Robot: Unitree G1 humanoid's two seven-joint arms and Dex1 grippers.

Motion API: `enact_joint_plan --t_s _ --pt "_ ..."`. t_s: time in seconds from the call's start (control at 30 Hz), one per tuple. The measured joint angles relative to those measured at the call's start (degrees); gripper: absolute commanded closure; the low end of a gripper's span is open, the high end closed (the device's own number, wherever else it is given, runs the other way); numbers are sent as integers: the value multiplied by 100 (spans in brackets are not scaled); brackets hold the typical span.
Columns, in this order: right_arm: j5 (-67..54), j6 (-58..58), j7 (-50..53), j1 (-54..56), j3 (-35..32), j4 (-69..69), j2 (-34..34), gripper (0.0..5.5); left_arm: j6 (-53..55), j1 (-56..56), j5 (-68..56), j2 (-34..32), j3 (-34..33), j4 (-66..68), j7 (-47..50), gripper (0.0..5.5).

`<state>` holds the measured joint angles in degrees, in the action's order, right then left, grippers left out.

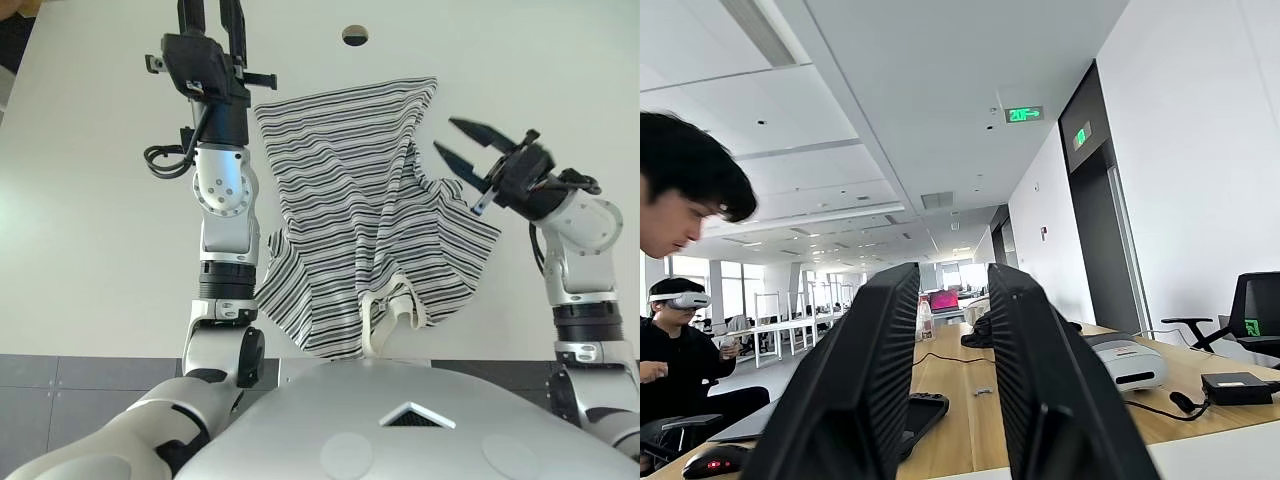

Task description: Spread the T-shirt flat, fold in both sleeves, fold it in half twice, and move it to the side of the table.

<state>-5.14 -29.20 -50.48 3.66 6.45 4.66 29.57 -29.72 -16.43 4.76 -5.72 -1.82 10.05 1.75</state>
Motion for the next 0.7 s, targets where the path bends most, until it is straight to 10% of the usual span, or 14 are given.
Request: enact_joint_plan --t_s 0.37,0.7 --pt "1765 -703 25 40 827 1095 1293 407 337 -1 -400 -30 -99 -257 -257 424" --pt "222 270 -1663 -339 776 520 2451 407 343 51 -412 -111 -246 -368 -260 424"
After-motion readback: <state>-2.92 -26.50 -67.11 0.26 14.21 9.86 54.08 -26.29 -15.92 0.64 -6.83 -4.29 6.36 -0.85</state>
